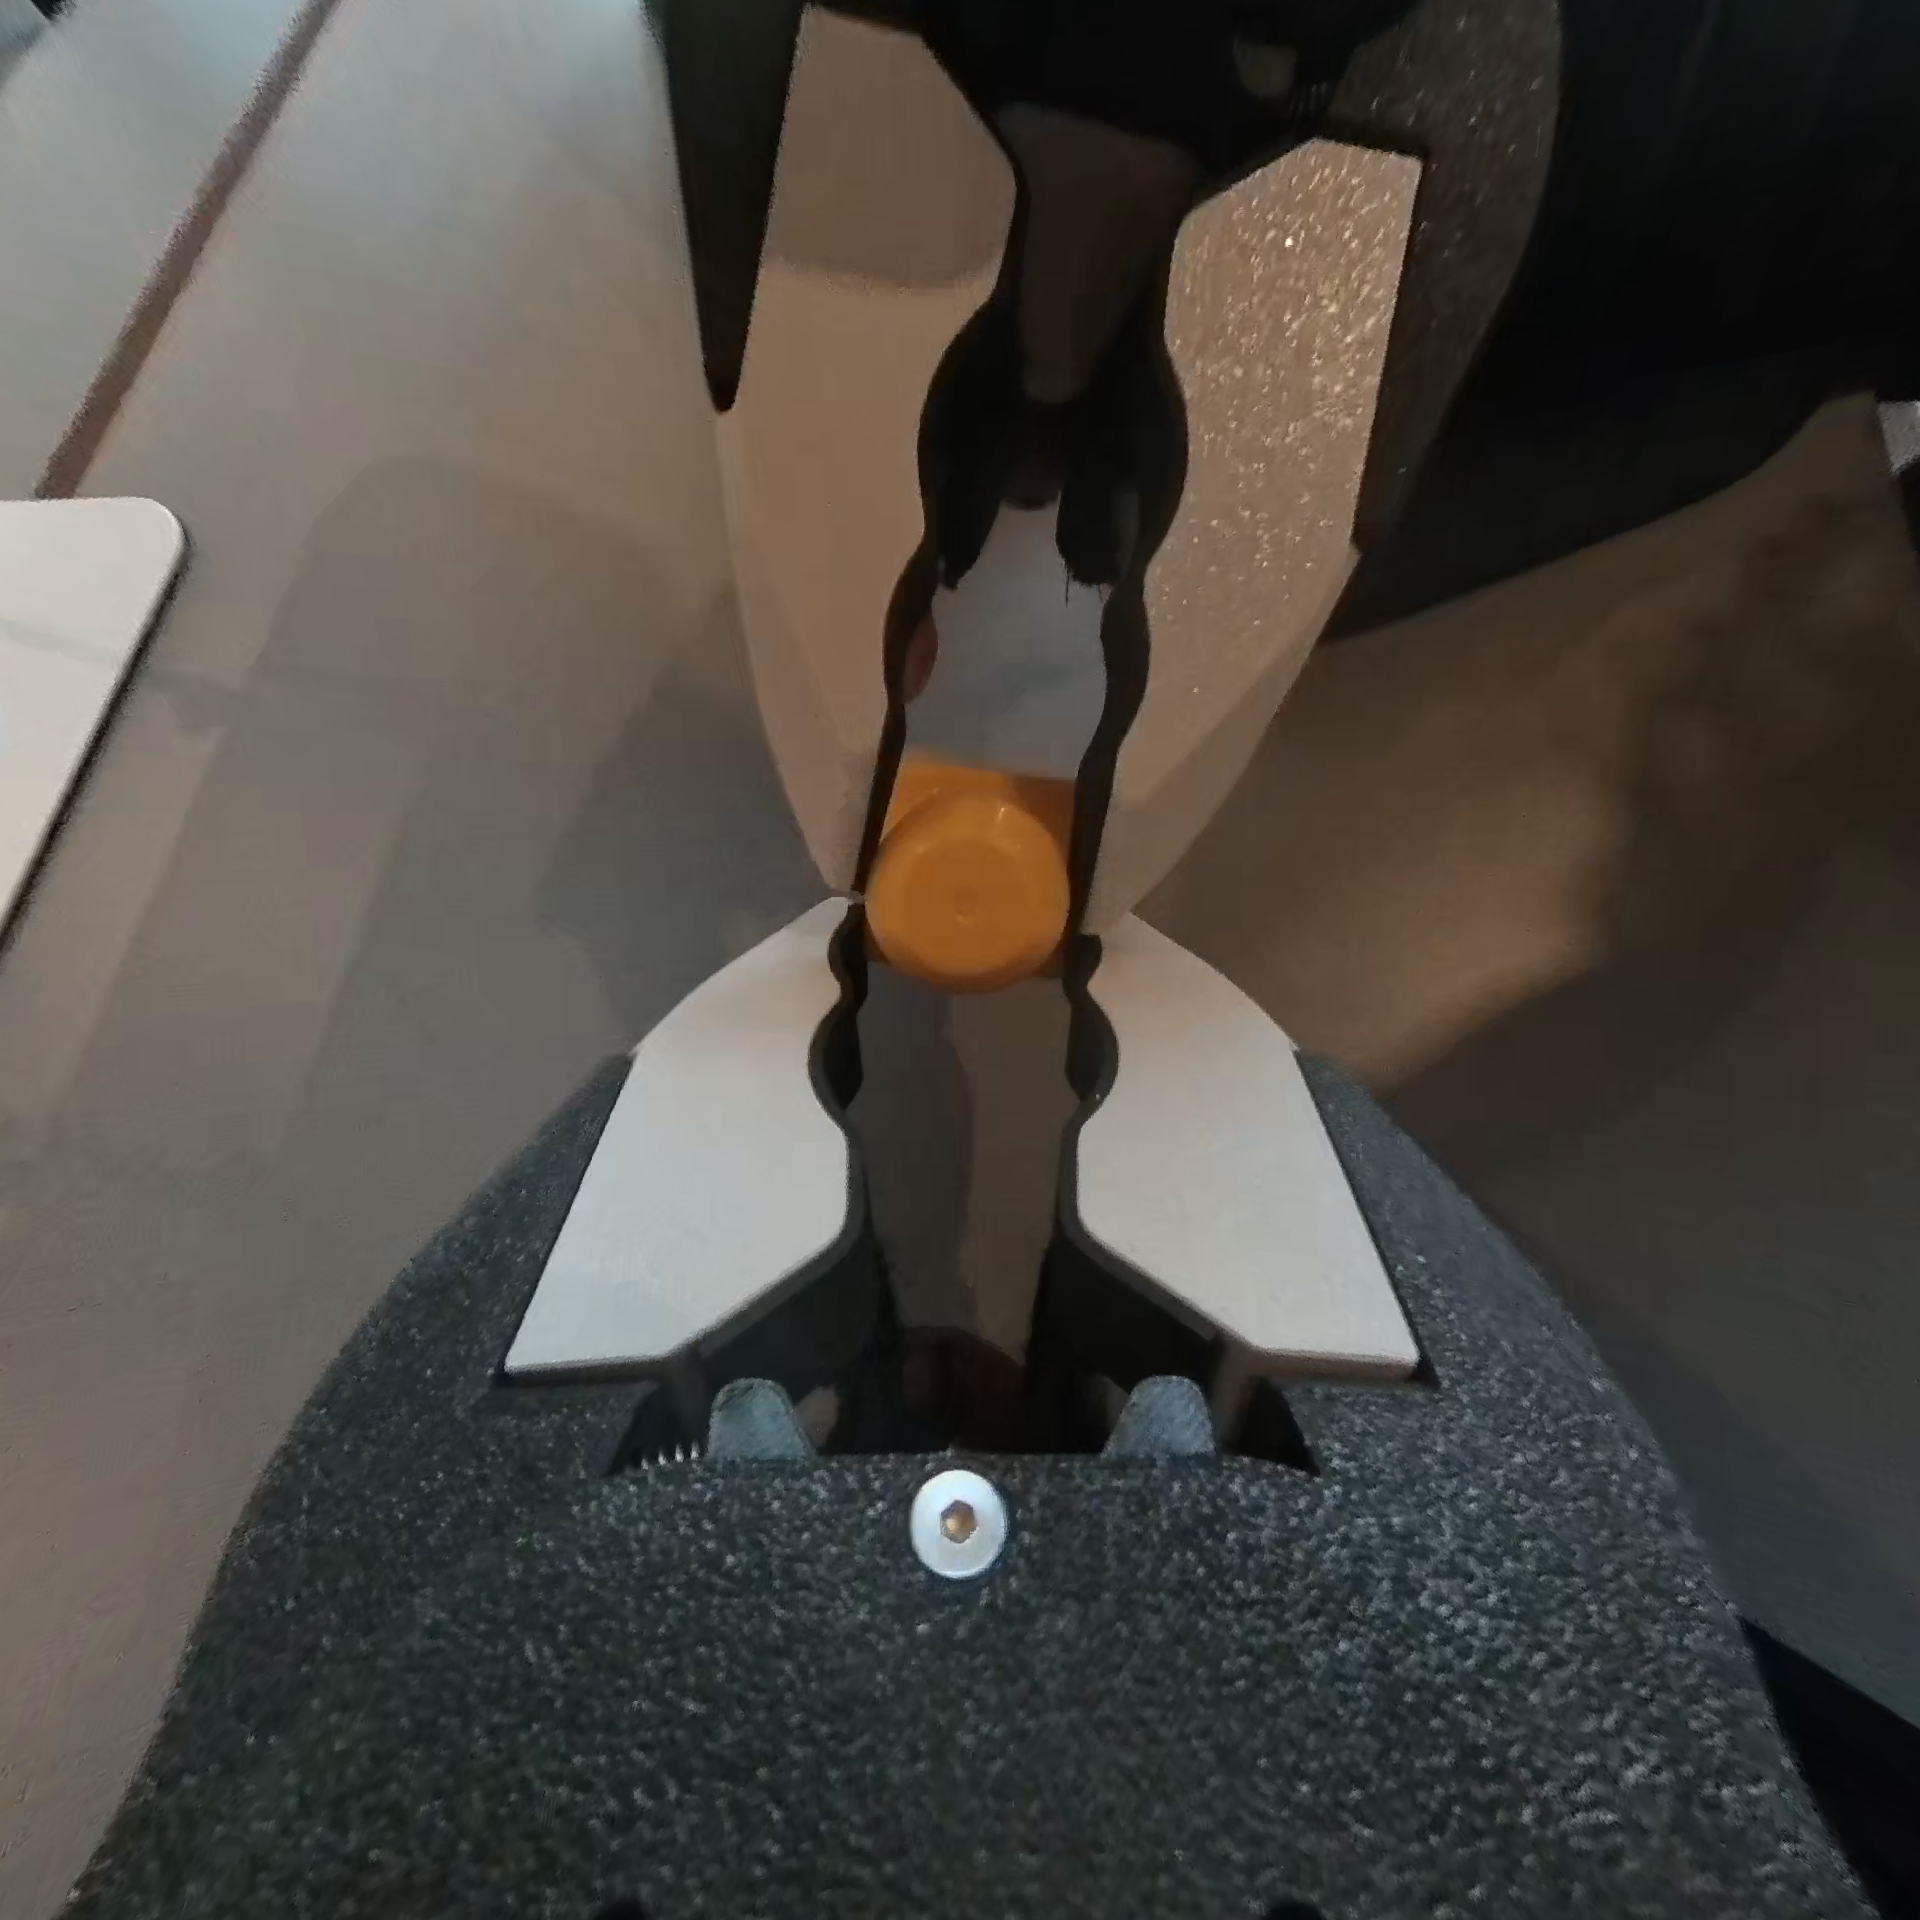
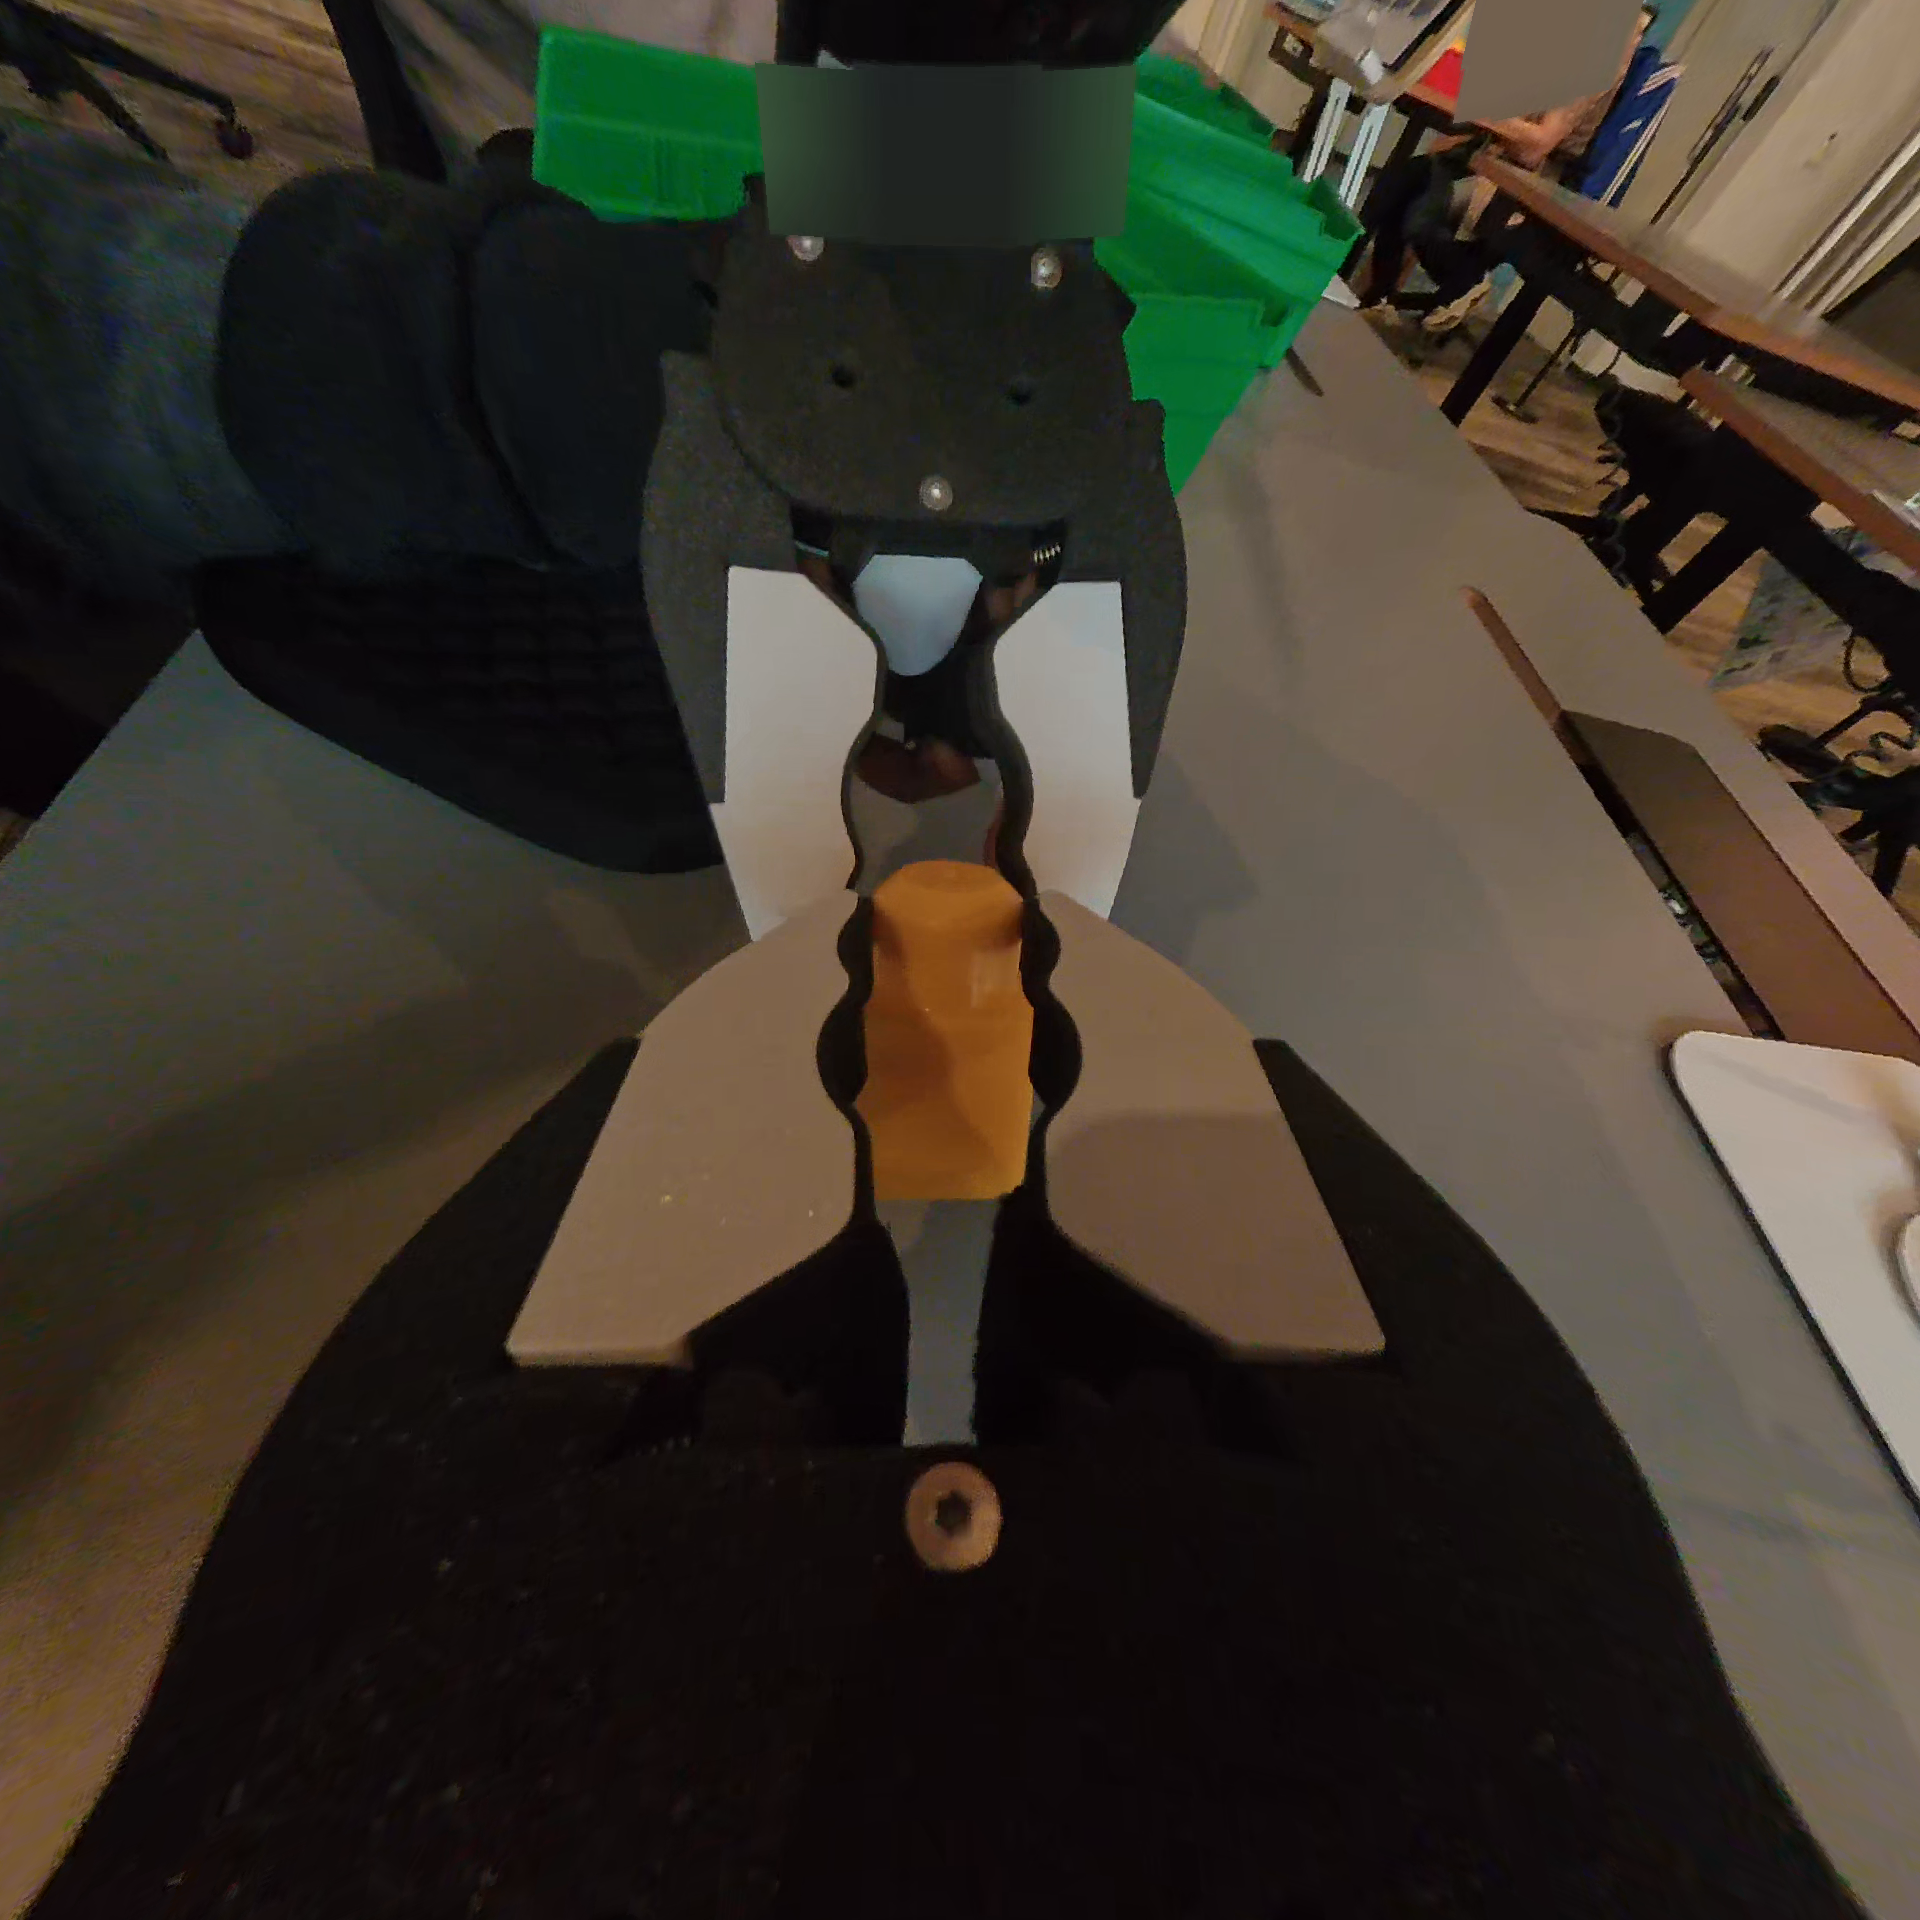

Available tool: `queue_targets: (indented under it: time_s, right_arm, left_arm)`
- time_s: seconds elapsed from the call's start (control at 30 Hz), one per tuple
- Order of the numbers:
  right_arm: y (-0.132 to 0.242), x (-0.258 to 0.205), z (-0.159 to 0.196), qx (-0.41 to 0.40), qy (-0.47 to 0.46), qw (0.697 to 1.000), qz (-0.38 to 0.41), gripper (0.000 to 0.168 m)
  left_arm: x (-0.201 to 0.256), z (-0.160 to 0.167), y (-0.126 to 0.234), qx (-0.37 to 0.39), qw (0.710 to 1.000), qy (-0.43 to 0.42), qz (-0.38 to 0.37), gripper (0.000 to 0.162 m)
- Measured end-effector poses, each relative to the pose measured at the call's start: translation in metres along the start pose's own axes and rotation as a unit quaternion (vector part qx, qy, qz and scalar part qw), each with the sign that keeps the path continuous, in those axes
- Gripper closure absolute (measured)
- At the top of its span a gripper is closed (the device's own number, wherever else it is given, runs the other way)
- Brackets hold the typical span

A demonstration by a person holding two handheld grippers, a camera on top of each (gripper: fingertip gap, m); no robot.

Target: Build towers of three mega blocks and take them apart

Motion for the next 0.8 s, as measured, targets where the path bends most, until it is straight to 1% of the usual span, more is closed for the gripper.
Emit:
queue_targets:
  time_s: [0.07, 0.2, 0.27, 0.37, 0.47, 0.57, 0.63, 0.7, 0.8]
  right_arm:
    - [0.005, 0.003, -0.002, 0.031, -0.009, 0.999, 0.008, 0.141]
    - [0.018, 0.008, -0.012, 0.155, -0.051, 0.986, 0.016, 0.141]
    - [0.022, 0.009, -0.014, 0.205, -0.066, 0.977, 0.010, 0.141]
    - [0.024, 0.010, -0.014, 0.240, -0.085, 0.967, 0.002, 0.141]
    - [0.026, 0.011, -0.015, 0.254, -0.088, 0.963, 0.002, 0.141]
    - [0.026, 0.012, -0.014, 0.252, -0.087, 0.964, 0.002, 0.141]
    - [0.027, 0.011, -0.015, 0.247, -0.084, 0.965, 0.002, 0.141]
    - [0.027, 0.011, -0.015, 0.228, -0.079, 0.970, 0.001, 0.141]
    - [0.028, 0.012, -0.013, 0.157, -0.060, 0.986, -0.004, 0.139]
  left_arm:
    - [-0.002, -0.002, 0.003, 0.034, 0.999, 0.003, -0.002, 0.124]
    - [-0.005, -0.006, 0.008, 0.123, 0.992, 0.029, 0.023, 0.103]
    - [-0.005, -0.010, 0.008, 0.164, 0.985, 0.041, 0.039, 0.102]
    - [-0.003, -0.014, 0.008, 0.206, 0.976, 0.047, 0.047, 0.107]
    - [-0.004, -0.013, 0.008, 0.202, 0.978, 0.042, 0.042, 0.112]
    - [-0.004, -0.012, 0.008, 0.203, 0.978, 0.038, 0.038, 0.126]
    - [-0.004, -0.011, 0.009, 0.201, 0.978, 0.035, 0.038, 0.127]
    - [-0.005, -0.009, 0.010, 0.188, 0.981, 0.029, 0.034, 0.127]
    - [-0.005, -0.003, 0.008, 0.152, 0.987, 0.024, 0.038, 0.127]
Point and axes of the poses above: each gripper's, where its closed fingertips meet, y back along the fingers, z out of its underside, x = y × z across the jaws, the point moved 9 cm from there along y, back along the fingers, and after that the axes turned 1 degree about -z, right-handed, at the moved point
